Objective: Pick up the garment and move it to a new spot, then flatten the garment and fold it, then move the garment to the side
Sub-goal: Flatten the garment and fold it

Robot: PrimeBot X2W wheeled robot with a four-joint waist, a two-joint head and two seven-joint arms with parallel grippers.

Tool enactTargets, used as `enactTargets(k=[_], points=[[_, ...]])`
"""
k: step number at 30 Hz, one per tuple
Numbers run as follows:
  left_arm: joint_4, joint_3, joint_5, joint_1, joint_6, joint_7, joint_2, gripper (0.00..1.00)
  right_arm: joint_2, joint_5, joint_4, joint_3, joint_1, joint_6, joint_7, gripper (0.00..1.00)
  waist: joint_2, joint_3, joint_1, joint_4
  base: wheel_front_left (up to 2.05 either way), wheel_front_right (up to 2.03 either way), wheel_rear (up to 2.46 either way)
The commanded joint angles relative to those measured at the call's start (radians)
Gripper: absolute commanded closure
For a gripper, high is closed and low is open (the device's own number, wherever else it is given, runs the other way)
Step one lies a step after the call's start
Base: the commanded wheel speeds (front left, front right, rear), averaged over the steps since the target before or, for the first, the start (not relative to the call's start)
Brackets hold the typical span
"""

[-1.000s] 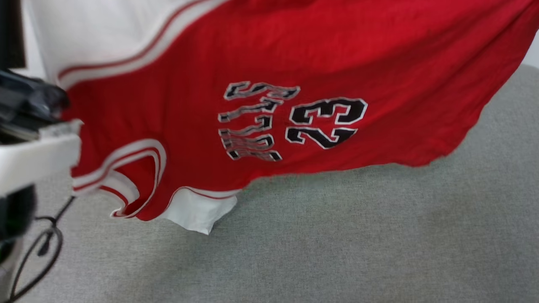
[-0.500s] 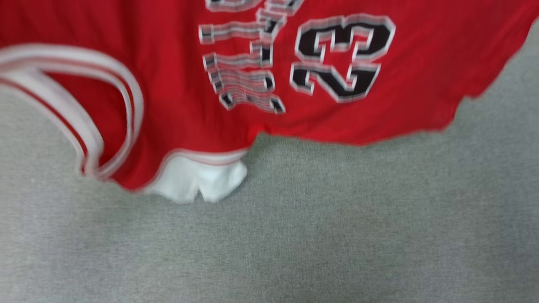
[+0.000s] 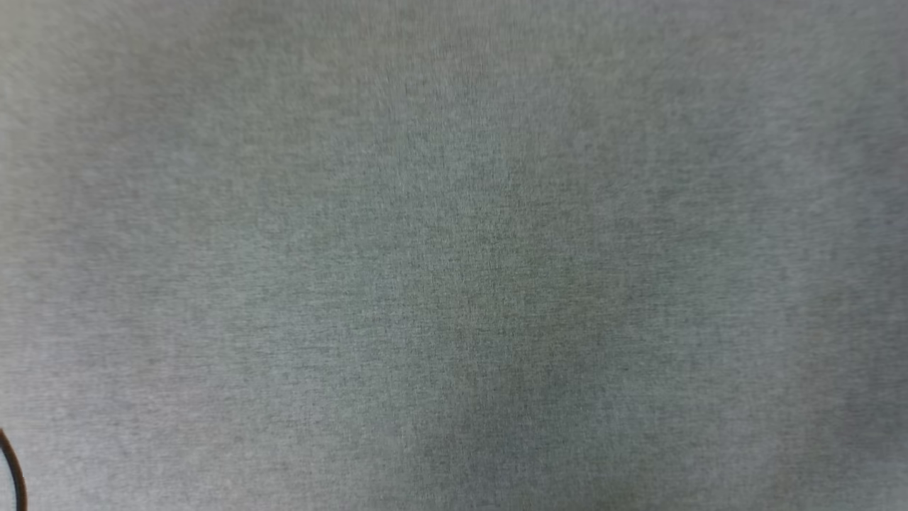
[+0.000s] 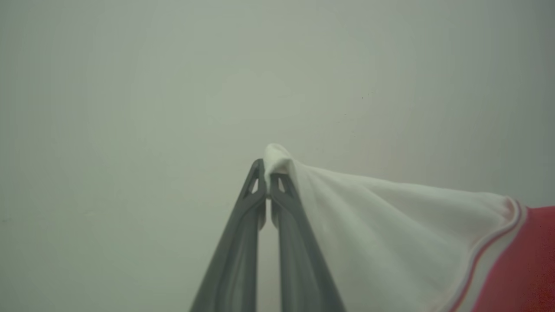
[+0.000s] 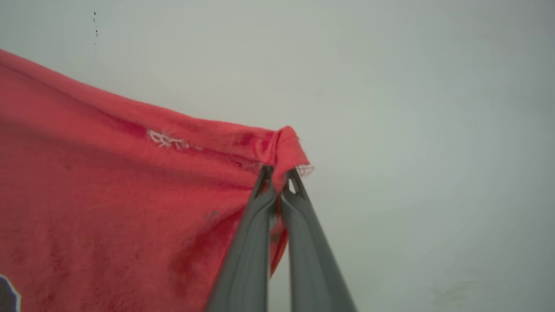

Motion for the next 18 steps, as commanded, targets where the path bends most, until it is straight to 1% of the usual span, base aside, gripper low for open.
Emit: enactTargets(k=[1,5,8,12,18], points=[[0.029,0.001,0.008,-0.039,0.001,-0.021,-0.009,1.0,0.01,-0.02,0.036,-0.006,-0.036,-0.001,-0.028,1.0,0.0,0.056,-0.0002,0.001,0.0,0.0,0.0],[0.158,-0.009,0.025,-0.116,-0.011,-0.092,-0.042,1.0,0.038,-0.077,0.163,0.004,-0.12,-0.001,-0.126,1.0,0.0,0.096,-0.0002,0.011,0.0,0.0,0.0],[0.228,-0.018,0.02,-0.108,-0.021,-0.151,-0.072,1.0,0.061,-0.106,0.243,0.0,-0.147,-0.001,-0.186,1.0,0.0,0.114,-0.0002,0.022,0.0,0.0,0.0],[0.284,-0.042,0.008,-0.016,-0.046,-0.217,-0.111,1.0,0.083,-0.126,0.332,0.008,-0.107,-0.001,-0.252,1.0,0.0,0.118,-0.0002,0.034,0.0,0.0,0.0],[0.31,-0.089,-0.017,0.199,-0.07,-0.295,-0.175,1.0,0.105,-0.112,0.433,0.03,0.023,-0.001,-0.328,1.0,0.0,0.086,-0.0002,0.05,0.0,0.0,0.0]])
